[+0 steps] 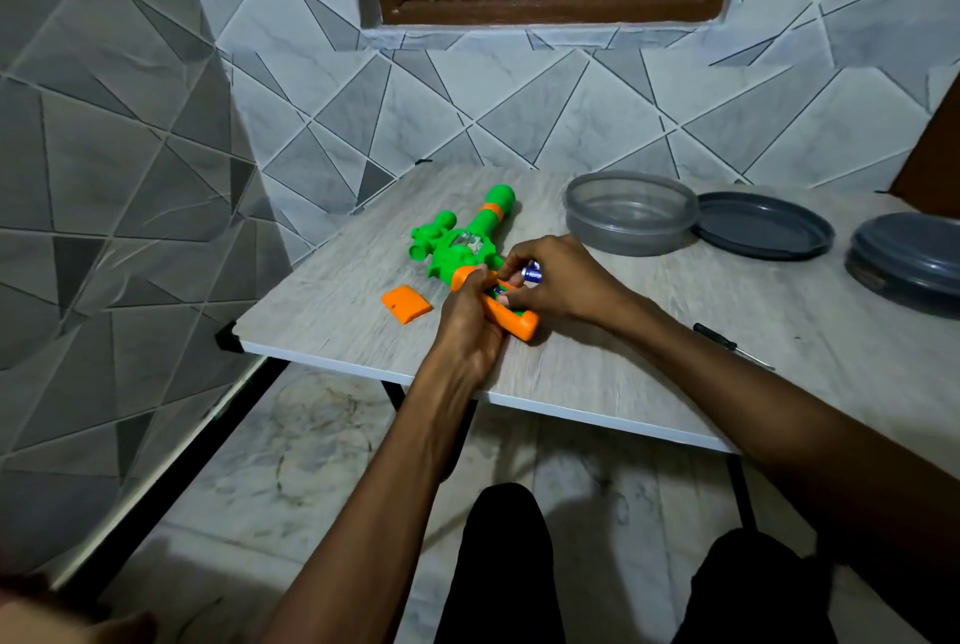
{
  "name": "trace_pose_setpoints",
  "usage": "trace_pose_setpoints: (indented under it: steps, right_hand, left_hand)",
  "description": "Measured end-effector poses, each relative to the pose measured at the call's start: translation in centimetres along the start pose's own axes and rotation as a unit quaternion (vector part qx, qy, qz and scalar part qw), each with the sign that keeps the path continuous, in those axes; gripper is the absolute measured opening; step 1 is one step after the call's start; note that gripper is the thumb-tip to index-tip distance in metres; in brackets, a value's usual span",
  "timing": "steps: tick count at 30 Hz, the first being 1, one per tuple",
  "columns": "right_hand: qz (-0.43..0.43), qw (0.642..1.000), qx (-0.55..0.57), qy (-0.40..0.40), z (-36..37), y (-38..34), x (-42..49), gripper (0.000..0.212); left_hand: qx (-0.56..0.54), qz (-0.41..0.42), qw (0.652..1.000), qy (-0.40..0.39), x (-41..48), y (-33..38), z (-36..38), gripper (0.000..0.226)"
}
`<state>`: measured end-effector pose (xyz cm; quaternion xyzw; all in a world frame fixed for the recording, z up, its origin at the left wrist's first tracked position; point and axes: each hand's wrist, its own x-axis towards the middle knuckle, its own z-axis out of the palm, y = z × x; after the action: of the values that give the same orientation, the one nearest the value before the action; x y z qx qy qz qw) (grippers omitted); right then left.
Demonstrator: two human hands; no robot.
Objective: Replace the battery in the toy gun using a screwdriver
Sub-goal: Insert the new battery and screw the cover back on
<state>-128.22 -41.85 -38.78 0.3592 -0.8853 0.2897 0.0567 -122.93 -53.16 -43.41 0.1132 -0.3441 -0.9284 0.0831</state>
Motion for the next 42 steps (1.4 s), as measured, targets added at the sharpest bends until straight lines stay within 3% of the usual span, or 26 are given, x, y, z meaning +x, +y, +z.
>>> trace_pose_setpoints:
  steps: [5,9,15,17,22,27,33,37,42]
  right_hand:
    - [0.035,0.989,-0.14,-0.032,-1.2,-1.6,0.6,0.045]
    - [0.05,0.976,-0.202,-0.055,-2.0,-3.2,0.3,0.049]
    - [0.029,0.981,-0.171,-0.092,-3.3,-2.9,1.0,0.022]
    - [-0.011,0.981,-0.163,-0.102,-3.6,-2.4,0.9,0.024]
    - [-0.083,0.98,-0.163,-0.072,-3.0,-1.2,0.2,0.026]
    - [-0.133,0.972,-0.185,-0.053,-2.8,-0.8,-0.5,0.05]
    - [-0.122,0.986,-0.115,-0.017,-1.8,-0.3,-1.4,0.046]
    - [-0.012,0.999,0.024,-0.018,-1.2,-0.4,-0.5,0.025]
    - [0.092,0.976,0.193,-0.034,-1.1,-1.2,0.0,0.018]
  left_hand:
    - [0.014,0.001,1.0,0.018,-0.2,0.1,0.3,0.016]
    - [0.019,0.006,1.0,0.024,-0.5,0.1,0.6,0.011]
    - [-0.021,-0.008,1.0,0.017,-0.8,0.3,0.7,0.016]
    - [-0.021,-0.01,1.0,0.01,-0.7,0.3,0.6,0.025]
    - [-0.02,-0.011,1.0,0.001,-0.6,0.3,0.6,0.018]
    - [-0.037,-0.008,0.999,0.009,-0.3,0.5,0.2,0.014]
    - [-0.025,0.013,0.999,0.023,0.0,0.2,0.0,0.019]
    - [-0.026,0.007,1.0,0.016,-0.2,0.3,0.2,0.021]
    - [-0.028,-0.004,1.0,0.01,-0.3,0.4,0.4,0.017]
